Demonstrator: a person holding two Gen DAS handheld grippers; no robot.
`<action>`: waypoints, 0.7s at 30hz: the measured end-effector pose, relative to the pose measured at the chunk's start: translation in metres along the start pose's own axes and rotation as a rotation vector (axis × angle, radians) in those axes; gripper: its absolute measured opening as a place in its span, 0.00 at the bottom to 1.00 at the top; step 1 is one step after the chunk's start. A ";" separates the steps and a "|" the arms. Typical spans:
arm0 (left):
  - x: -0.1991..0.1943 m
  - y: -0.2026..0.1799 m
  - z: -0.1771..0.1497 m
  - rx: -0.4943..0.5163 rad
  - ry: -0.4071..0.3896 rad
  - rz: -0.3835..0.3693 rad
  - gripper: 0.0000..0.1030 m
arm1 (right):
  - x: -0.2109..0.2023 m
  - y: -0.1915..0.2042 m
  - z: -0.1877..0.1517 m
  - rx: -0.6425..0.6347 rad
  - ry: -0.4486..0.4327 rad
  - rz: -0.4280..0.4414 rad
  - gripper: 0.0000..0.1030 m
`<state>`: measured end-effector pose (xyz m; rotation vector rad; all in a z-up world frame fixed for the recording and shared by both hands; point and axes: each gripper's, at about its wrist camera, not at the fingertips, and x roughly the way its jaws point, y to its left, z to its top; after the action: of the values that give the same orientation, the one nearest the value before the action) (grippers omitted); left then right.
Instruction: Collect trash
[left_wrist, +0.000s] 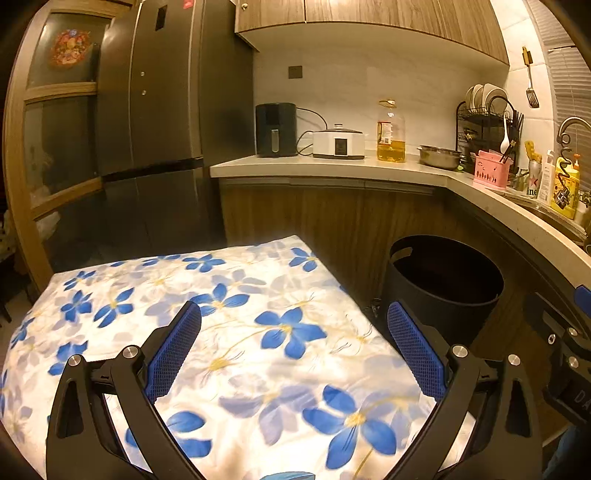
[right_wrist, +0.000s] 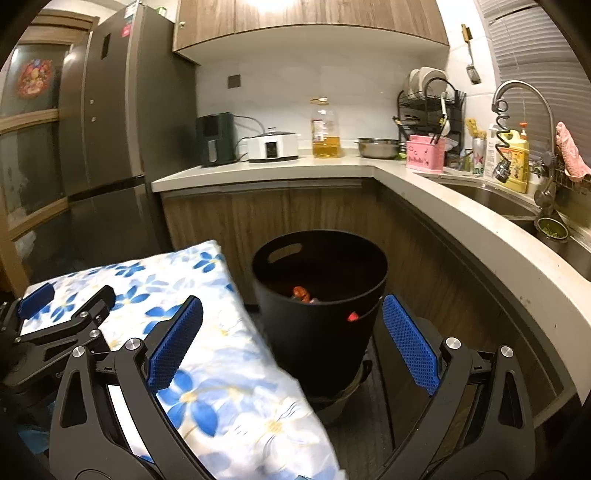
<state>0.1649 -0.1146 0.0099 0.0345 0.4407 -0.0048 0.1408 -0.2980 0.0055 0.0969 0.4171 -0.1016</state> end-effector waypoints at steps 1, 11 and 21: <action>-0.004 0.003 -0.002 -0.001 -0.001 0.003 0.94 | -0.005 0.003 -0.002 -0.007 0.002 0.005 0.95; -0.045 0.027 -0.023 -0.020 -0.008 0.019 0.94 | -0.044 0.021 -0.022 -0.034 0.002 0.017 0.95; -0.078 0.041 -0.034 -0.027 -0.035 0.027 0.94 | -0.077 0.035 -0.033 -0.053 -0.016 0.030 0.95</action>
<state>0.0802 -0.0730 0.0139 0.0135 0.4050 0.0271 0.0616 -0.2537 0.0091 0.0504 0.4015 -0.0620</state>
